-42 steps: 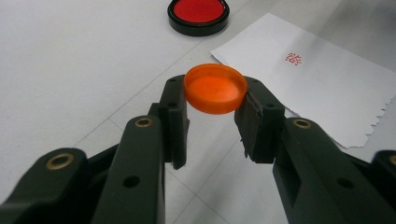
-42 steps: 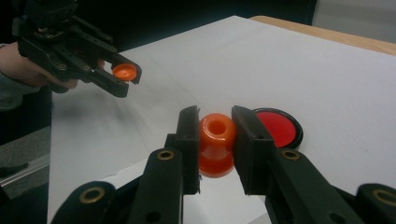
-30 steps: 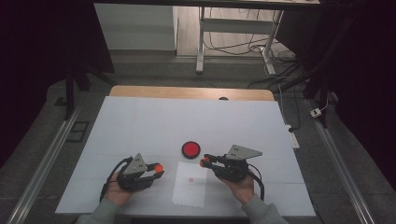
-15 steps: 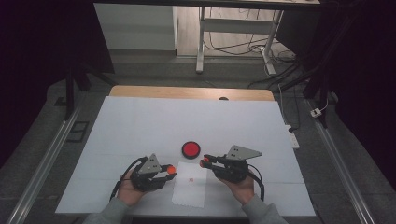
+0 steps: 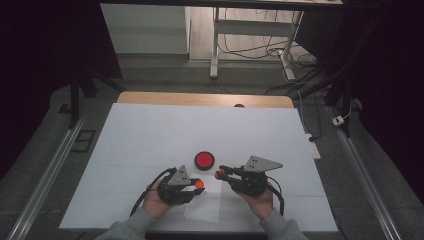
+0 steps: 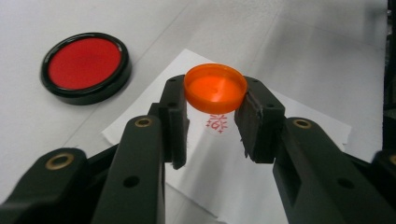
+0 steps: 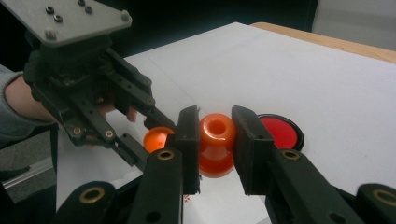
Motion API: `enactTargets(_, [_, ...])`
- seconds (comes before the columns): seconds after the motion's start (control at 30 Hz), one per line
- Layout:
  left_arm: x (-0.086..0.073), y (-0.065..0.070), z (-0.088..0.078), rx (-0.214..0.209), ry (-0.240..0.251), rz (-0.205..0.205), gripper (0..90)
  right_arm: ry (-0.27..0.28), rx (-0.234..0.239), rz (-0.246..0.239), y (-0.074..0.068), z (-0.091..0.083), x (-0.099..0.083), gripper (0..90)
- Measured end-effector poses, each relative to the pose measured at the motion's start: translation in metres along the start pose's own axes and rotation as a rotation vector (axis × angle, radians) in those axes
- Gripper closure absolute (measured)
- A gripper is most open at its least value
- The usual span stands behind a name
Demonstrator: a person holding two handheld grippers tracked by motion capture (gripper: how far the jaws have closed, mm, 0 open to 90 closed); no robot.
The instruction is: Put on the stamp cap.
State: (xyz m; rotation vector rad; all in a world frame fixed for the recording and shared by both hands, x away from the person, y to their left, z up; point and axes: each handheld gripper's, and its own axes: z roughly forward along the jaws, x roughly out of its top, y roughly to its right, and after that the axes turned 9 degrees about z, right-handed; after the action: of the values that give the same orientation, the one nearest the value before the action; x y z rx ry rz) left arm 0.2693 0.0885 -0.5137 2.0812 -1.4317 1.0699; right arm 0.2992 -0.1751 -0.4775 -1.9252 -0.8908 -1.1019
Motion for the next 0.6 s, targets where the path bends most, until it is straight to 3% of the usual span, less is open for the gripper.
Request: enactTargets(0.6, [0.0009,-0.0009,0.0034,-0.008,0.002,0.000,64.6,-0.016,0.036,-0.004,-0.0064,0.0072,-0.0008,71.9])
